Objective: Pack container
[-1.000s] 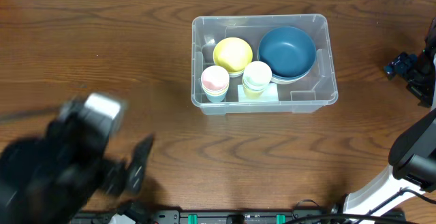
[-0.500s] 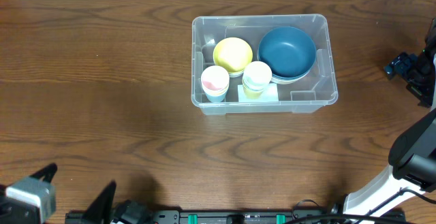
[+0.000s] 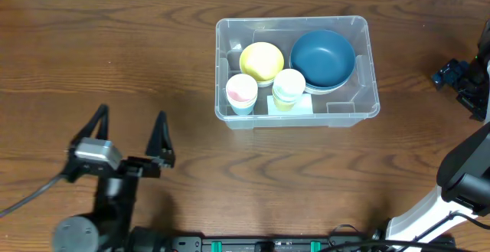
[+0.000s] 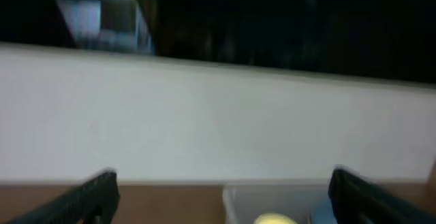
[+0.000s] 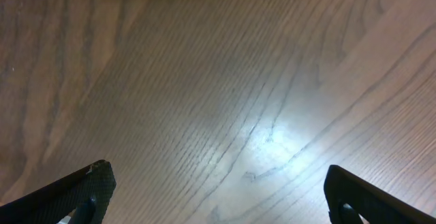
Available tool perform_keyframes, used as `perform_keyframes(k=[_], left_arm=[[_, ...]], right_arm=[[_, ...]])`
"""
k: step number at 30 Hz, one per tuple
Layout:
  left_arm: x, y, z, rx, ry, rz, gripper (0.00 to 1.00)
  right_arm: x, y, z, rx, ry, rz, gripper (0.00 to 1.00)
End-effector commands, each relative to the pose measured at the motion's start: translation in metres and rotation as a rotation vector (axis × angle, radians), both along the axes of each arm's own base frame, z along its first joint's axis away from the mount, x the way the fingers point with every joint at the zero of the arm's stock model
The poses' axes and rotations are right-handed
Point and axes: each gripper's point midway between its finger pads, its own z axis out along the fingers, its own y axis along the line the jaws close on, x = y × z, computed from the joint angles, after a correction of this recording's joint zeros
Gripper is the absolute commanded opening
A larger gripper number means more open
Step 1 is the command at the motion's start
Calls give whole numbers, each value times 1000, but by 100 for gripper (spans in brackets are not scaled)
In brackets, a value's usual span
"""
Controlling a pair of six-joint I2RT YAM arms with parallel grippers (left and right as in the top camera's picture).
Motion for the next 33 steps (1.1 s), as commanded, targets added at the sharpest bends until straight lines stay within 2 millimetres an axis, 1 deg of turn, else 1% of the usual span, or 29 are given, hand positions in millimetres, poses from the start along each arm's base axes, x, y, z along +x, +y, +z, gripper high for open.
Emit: perform_keyframes(k=[1,5,10,17,21,25,28,31,33], left_arm=[[5,-8,-40,7,-35,-46,98],[13,-4,-88,11,-18,-25,98],[20,3,-119,17,31,9,98],[26,12,-171,56,232,46,98],[26,12,-187,106,255,51,98],[28,12,-212,117,300,49,98],[27,13,-226,129,351,52,98],[27,13,-225,192,339,58,98],[28,14,-225,200,339,63,98]], right_arm=[[-1,-1,2,-13,0,-18,99],[-1,-1,2,-13,0,-18,99],[-1,-1,2,-13,0,-18,99],[-1,-1,2,-13,0,-18,99],[-1,-1,2,-13,0,-18,99],[-1,-1,2,-13,0,-18,99],[-1,-1,2,-13,0,-18,99],[-1,-1,2,-13,0,-18,99],[-1,-1,2,-13,0,-18,99]])
